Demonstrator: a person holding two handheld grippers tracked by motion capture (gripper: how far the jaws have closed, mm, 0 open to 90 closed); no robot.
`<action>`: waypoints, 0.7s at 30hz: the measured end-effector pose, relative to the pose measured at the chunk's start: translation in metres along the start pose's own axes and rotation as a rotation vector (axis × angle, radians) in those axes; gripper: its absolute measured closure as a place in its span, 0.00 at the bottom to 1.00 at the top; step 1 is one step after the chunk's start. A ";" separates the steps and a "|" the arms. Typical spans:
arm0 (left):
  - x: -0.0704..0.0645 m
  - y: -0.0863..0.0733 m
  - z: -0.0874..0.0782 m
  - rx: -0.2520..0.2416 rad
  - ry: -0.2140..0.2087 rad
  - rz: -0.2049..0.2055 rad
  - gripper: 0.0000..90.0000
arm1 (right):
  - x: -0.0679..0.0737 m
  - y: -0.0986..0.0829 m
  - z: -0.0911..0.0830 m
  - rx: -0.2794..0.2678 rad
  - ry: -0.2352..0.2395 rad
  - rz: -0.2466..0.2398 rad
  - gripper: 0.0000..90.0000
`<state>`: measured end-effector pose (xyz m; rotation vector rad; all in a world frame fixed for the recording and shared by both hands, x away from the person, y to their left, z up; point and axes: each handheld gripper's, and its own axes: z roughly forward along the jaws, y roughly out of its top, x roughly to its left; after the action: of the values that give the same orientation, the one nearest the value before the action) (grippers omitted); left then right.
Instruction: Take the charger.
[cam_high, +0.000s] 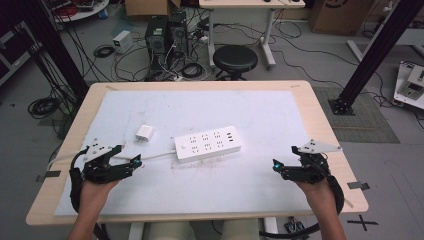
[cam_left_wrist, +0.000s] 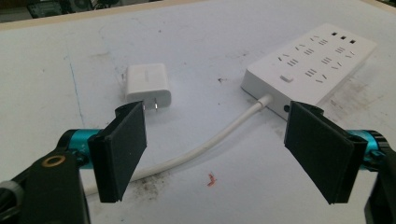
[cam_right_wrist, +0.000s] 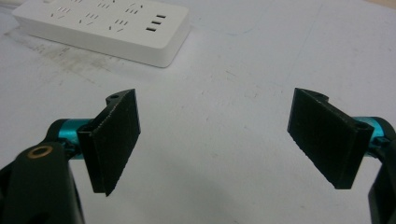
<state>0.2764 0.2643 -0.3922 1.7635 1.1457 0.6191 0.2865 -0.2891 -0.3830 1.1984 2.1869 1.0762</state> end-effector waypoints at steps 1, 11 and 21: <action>0.000 0.000 0.000 0.000 0.001 0.000 0.23 | 0.000 0.000 0.000 -0.004 -0.001 -0.005 0.19; -0.002 0.007 0.001 -0.010 -0.001 -0.020 0.24 | 0.002 0.000 -0.001 -0.006 0.003 -0.010 0.19; 0.001 0.025 0.018 -0.002 0.025 -0.067 0.23 | 0.004 0.000 0.000 -0.010 0.012 -0.021 0.19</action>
<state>0.3018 0.2539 -0.3781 1.7126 1.2155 0.6031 0.2840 -0.2858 -0.3829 1.1653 2.1956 1.0881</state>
